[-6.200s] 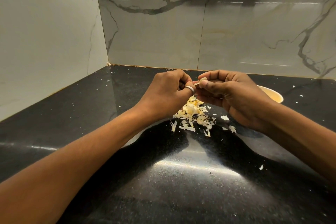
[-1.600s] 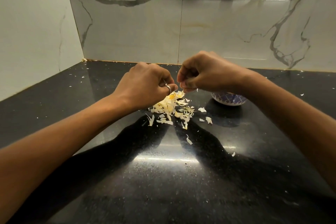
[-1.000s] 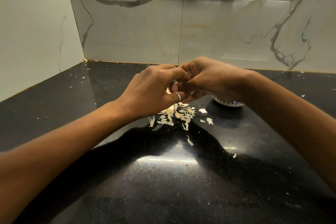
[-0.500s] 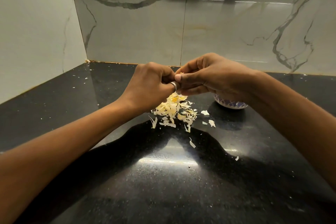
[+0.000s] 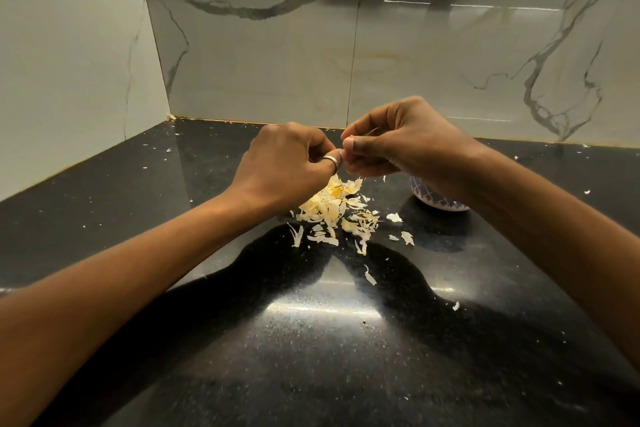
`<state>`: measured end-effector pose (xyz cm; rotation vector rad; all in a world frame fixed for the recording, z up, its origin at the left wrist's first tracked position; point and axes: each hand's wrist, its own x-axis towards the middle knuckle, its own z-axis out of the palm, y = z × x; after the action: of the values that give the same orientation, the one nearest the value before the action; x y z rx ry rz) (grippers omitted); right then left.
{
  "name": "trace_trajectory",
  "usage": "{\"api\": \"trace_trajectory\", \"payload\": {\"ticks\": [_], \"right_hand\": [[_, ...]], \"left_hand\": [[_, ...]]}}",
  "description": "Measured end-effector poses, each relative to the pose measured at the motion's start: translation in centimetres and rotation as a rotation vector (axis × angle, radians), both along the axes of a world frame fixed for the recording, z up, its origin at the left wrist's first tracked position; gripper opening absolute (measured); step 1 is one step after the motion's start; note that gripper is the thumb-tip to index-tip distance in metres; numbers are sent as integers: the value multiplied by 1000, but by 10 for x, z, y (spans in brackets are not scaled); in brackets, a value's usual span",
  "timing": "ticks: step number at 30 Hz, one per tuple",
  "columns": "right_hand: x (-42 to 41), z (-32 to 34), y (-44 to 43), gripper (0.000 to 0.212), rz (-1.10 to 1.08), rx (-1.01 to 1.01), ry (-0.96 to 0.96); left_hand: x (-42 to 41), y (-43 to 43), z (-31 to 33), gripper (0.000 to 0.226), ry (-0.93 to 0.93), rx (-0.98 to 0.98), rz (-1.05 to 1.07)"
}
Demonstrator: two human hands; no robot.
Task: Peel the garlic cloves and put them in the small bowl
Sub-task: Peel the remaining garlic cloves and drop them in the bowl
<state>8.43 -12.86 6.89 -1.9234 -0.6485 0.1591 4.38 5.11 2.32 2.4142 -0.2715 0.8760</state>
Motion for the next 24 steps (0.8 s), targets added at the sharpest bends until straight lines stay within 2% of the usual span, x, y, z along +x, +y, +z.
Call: {"api": "trace_trajectory", "payload": {"ticks": [5, 10, 15, 24], "right_hand": [[3, -6, 4, 14, 5, -66, -52], [4, -8, 4, 14, 4, -24, -46], [6, -8, 4, 14, 6, -70, -121], [5, -11, 6, 18, -32, -247, -461]], "left_hand": [[-2, -3, 4, 12, 25, -117, -86], [-1, -2, 3, 11, 142, -287, -131], [-4, -4, 4, 10, 172, -354, -169], [-7, -6, 8, 4, 222, -501, -184]]}}
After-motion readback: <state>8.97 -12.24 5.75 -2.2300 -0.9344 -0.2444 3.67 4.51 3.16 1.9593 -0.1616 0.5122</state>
